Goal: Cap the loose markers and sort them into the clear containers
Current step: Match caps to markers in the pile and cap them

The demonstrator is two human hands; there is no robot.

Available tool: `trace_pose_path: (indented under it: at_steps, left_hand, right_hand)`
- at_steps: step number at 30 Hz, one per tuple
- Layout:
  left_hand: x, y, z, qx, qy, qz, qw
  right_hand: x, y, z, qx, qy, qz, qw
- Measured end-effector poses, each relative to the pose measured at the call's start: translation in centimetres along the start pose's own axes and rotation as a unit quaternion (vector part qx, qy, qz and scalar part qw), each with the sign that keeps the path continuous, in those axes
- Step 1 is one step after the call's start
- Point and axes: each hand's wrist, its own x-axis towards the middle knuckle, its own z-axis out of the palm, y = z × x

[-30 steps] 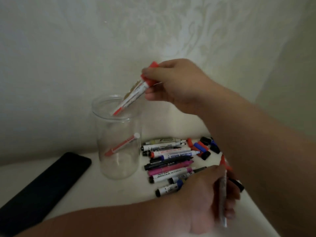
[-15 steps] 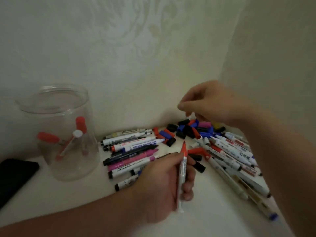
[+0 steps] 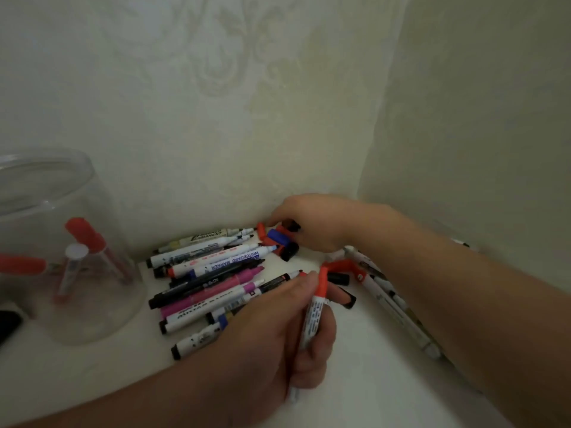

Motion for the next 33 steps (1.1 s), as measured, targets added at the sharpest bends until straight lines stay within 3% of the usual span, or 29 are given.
trace_pose_path:
  at_steps: [4, 8, 11, 14, 16, 19, 21, 23, 29, 33]
  left_hand:
    - [0.0, 0.1, -0.1, -0.008, -0.005, -0.009, 1.0]
    - [-0.2, 0.3, 0.0, 0.012, -0.006, -0.005, 1.0]
    - [-0.3, 0.5, 0.3, 0.033, 0.001, 0.002, 0.999]
    - [-0.3, 0.5, 0.5, 0.035, 0.019, 0.02, 0.999]
    - [-0.2, 0.3, 0.4, 0.046, 0.03, 0.029, 0.998]
    - [-0.4, 0.2, 0.4, 0.087, 0.031, 0.043, 0.995]
    - [-0.6, 0.0, 0.6, 0.116, 0.033, 0.05, 0.991]
    - [-0.7, -0.1, 0.8, 0.14, 0.035, 0.06, 0.988]
    - [-0.6, -0.6, 1.0, 0.205, 0.036, 0.085, 0.974]
    - [-0.6, -0.5, 0.9, 0.238, 0.033, 0.081, 0.967]
  right_hand:
    - [1.3, -0.4, -0.1, -0.05, -0.054, 0.001, 0.997]
    - [1.2, -0.4, -0.1, -0.048, -0.041, 0.031, 0.998]
    - [-0.4, 0.2, -0.7, -0.018, 0.02, 0.039, 0.999]
    - [-3.5, 1.1, -2.1, 0.104, 0.157, 0.061, 0.98]
    - [-6.5, 1.4, -2.7, 0.254, 0.216, 0.085, 0.939]
    - [-11.6, 0.8, -1.9, 0.547, 0.166, 0.059, 0.819]
    - [-13.9, 0.3, -0.7, 0.636, 0.144, 0.011, 0.758]
    - [-15.0, 0.1, 0.1, 0.665, 0.135, -0.016, 0.735]
    - [-15.4, -0.1, 0.5, 0.678, 0.147, -0.027, 0.719]
    - [-15.1, -0.3, 1.0, 0.628, 0.106, -0.03, 0.77]
